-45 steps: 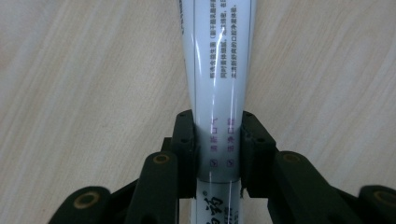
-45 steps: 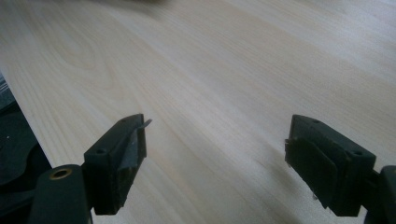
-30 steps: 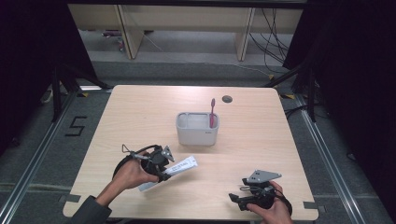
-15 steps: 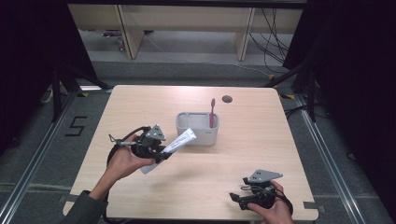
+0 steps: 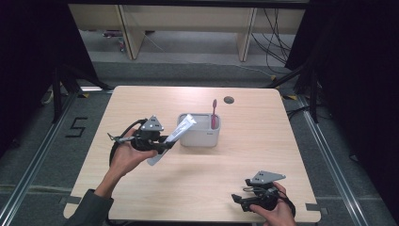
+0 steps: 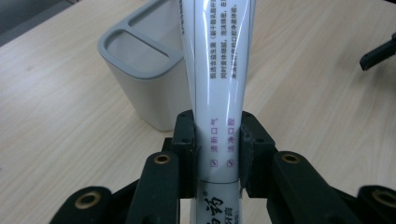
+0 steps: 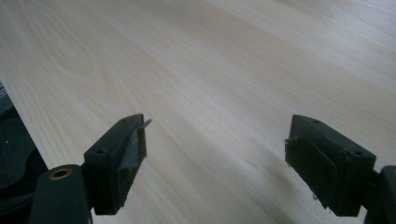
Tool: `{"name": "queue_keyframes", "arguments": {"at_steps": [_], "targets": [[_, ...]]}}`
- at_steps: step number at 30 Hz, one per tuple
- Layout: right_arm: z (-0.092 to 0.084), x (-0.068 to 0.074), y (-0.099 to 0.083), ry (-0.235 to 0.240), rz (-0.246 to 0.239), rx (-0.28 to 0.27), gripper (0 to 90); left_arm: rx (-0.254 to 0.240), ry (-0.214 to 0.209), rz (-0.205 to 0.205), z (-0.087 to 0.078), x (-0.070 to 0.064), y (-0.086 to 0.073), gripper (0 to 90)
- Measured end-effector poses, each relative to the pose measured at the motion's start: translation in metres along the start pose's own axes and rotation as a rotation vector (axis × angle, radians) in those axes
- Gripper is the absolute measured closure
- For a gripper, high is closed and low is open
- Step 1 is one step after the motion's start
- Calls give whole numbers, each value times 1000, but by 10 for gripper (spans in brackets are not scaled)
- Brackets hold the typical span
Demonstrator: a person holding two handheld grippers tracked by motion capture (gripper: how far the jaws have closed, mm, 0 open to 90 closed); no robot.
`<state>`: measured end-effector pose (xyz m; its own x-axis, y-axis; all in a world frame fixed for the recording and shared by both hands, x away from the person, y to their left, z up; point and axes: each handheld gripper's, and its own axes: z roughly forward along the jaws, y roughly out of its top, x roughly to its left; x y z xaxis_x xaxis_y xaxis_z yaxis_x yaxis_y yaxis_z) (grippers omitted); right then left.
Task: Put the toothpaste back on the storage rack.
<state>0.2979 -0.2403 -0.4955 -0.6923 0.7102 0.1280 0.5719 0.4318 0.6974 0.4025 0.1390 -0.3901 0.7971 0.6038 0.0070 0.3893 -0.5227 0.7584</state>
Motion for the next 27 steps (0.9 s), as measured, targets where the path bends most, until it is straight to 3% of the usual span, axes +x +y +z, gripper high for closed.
{"name": "queue_keyframes", "arguments": {"at_steps": [4,6,9,13,17,19,24,27], "targets": [[0,1,-1,3,24,1,211,-18,-2,-12,0,4,4,715],[0,-1,0,-1,2,0,211,-38,16,-21,-1,6,7,715],[1,-1,0,8,7,-4,211,-59,28,-22,-4,10,13,714],[0,0,0,7,28,9,210,-110,46,-47,-4,13,22,714],[-1,-1,0,4,9,3,210,-145,67,-46,-3,16,33,714],[0,-1,0,5,20,5,210,-193,77,-59,-3,17,38,714],[-1,-1,0,6,19,4,209,-260,77,-92,0,18,49,713],[-1,-2,0,7,22,2,208,-272,92,-96,2,17,55,712]]}}
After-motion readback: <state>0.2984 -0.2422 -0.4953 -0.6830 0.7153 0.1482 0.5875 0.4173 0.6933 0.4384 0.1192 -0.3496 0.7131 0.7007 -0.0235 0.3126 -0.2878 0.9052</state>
